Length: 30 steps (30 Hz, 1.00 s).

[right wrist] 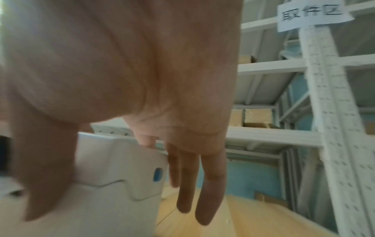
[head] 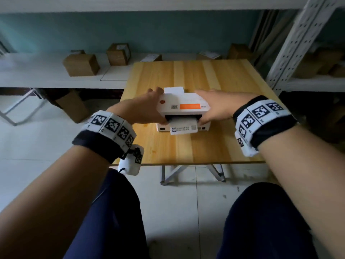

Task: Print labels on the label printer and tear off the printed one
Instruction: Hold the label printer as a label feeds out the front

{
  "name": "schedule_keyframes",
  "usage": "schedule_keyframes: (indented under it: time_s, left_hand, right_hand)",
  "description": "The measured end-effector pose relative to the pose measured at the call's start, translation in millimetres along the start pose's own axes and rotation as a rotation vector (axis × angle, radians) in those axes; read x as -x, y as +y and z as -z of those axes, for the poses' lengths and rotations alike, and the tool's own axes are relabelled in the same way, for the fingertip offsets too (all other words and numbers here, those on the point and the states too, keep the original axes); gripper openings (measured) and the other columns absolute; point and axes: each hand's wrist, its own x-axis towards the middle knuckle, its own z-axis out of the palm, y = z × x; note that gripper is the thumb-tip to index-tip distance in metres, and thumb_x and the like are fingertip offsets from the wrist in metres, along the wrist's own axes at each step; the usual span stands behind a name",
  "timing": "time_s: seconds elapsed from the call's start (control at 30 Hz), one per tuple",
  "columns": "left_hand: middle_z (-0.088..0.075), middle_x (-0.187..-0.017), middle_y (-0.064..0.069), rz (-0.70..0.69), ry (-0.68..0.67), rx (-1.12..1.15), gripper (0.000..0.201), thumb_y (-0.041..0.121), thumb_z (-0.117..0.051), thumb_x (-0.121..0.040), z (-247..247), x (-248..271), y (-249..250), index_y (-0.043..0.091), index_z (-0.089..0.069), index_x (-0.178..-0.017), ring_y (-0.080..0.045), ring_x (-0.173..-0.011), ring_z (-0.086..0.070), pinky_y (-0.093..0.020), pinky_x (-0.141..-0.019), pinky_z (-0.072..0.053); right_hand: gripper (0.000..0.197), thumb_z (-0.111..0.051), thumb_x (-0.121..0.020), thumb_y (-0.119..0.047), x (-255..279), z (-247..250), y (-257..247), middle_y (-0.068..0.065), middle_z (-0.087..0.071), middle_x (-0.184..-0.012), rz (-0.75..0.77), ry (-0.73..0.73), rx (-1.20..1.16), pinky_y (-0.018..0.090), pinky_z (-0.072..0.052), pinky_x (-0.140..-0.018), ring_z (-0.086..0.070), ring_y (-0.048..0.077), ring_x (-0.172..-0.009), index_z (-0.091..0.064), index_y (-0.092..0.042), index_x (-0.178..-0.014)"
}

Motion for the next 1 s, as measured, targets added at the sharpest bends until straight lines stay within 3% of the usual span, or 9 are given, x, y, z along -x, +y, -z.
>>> schedule_keyframes:
  time_s: [0.07, 0.13, 0.23, 0.3, 0.37, 0.5, 0.7, 0.87, 1.0]
  left_hand:
    - [-0.043, -0.148, -0.010, -0.022, 0.073, 0.094, 0.088, 0.017, -0.078, -0.085, -8.0, 10.6, -3.8, 0.016, -0.026, -0.156, -0.022, -0.114, -0.051, -0.024, -0.083, -0.046]
    - [-0.044, -0.151, -0.011, -0.042, 0.129, 0.155, 0.080, 0.016, -0.074, -0.089, -14.7, 20.4, -4.4, 0.011, -0.030, -0.155, -0.027, -0.129, -0.050, -0.025, -0.091, -0.039]
    - [-0.050, -0.149, -0.012, -0.039, 0.151, 0.195, 0.081, 0.018, -0.076, -0.088, -18.4, 21.4, -4.3, 0.009, -0.032, -0.155, -0.030, -0.128, -0.055, -0.027, -0.094, -0.043]
    - [-0.055, -0.141, -0.010, -0.019, 0.097, 0.245, 0.086, 0.016, -0.080, -0.083, -13.6, 20.0, -5.4, 0.011, -0.034, -0.155, -0.030, -0.115, -0.064, -0.033, -0.086, -0.057]
    - [-0.054, -0.133, -0.006, -0.004, 0.034, 0.321, 0.085, 0.008, -0.082, -0.081, -6.5, 20.6, -7.0, 0.012, -0.037, -0.152, -0.027, -0.106, -0.067, -0.036, -0.075, -0.064]
    - [-0.053, -0.127, -0.003, 0.008, 0.029, 0.317, 0.081, 0.007, -0.082, -0.080, 0.4, 21.8, -5.0, 0.014, -0.040, -0.149, -0.023, -0.100, -0.067, -0.032, -0.071, -0.064]
    - [-0.050, -0.130, 0.000, 0.000, 0.069, 0.366, 0.084, 0.009, -0.084, -0.079, -6.1, 20.9, -11.4, 0.018, -0.040, -0.150, -0.013, -0.088, -0.065, -0.022, -0.058, -0.060]
    - [-0.048, -0.138, 0.003, -0.006, 0.071, 0.301, 0.087, 0.015, -0.087, -0.075, -2.7, 20.1, -9.9, 0.021, -0.043, -0.150, -0.010, -0.086, -0.063, -0.025, -0.064, -0.063]
    - [-0.051, -0.119, 0.007, 0.024, 0.058, 0.226, 0.089, 0.020, -0.091, -0.070, 7.0, 16.5, -6.0, 0.023, -0.047, -0.147, -0.012, -0.084, -0.064, -0.033, -0.071, -0.064]
  right_hand:
    - [0.100, -0.078, -0.080, -0.032, 15.4, -6.7, -8.3, 0.010, -0.049, -0.143, -0.049, 0.059, -0.056, 0.040, -0.047, -0.097, -0.054, 0.027, -0.116, -0.015, -0.023, -0.157]
    - [0.109, -0.077, -0.081, -0.032, 28.5, -10.6, -15.3, 0.008, -0.039, -0.156, -0.067, 0.064, -0.165, 0.039, -0.040, -0.108, -0.047, 0.027, -0.132, -0.002, -0.023, -0.159]
    - [0.105, -0.072, -0.083, -0.026, 36.6, -15.5, -20.7, 0.004, -0.045, -0.152, -0.129, 0.025, -0.310, 0.038, -0.048, -0.097, -0.054, 0.024, -0.117, 0.000, -0.031, -0.159]
    - [0.104, -0.067, -0.079, -0.026, 37.5, -17.4, -25.8, 0.003, -0.042, -0.151, -0.205, 0.023, -0.362, 0.043, -0.055, -0.090, -0.056, 0.025, -0.113, 0.000, -0.042, -0.156]
    - [0.095, -0.066, -0.081, -0.020, 37.6, -18.0, -30.8, 0.005, -0.042, -0.147, -0.234, 0.052, -0.422, 0.047, -0.055, -0.093, -0.053, 0.027, -0.116, -0.011, -0.040, -0.156]
    - [0.088, -0.063, -0.084, -0.017, 40.5, -19.9, -37.7, 0.003, -0.046, -0.127, -0.260, 0.080, -0.436, 0.049, -0.055, -0.094, -0.055, 0.028, -0.113, -0.015, -0.034, -0.156]
    - [0.092, -0.061, -0.084, -0.018, 41.8, -24.2, -40.6, 0.001, -0.044, -0.127, -0.257, 0.105, -0.414, 0.048, -0.055, -0.093, -0.056, 0.026, -0.109, -0.009, -0.035, -0.157]
    - [0.090, -0.060, -0.083, -0.020, 37.5, -26.1, -35.8, 0.003, -0.047, -0.125, -0.254, 0.113, -0.423, 0.049, -0.057, -0.091, -0.060, 0.029, -0.107, -0.010, -0.039, -0.156]
    - [0.080, -0.064, -0.086, -0.025, 31.0, -20.6, -33.3, 0.001, -0.049, -0.119, -0.252, 0.111, -0.490, 0.049, -0.056, -0.091, -0.057, 0.024, -0.105, -0.018, -0.031, -0.151]
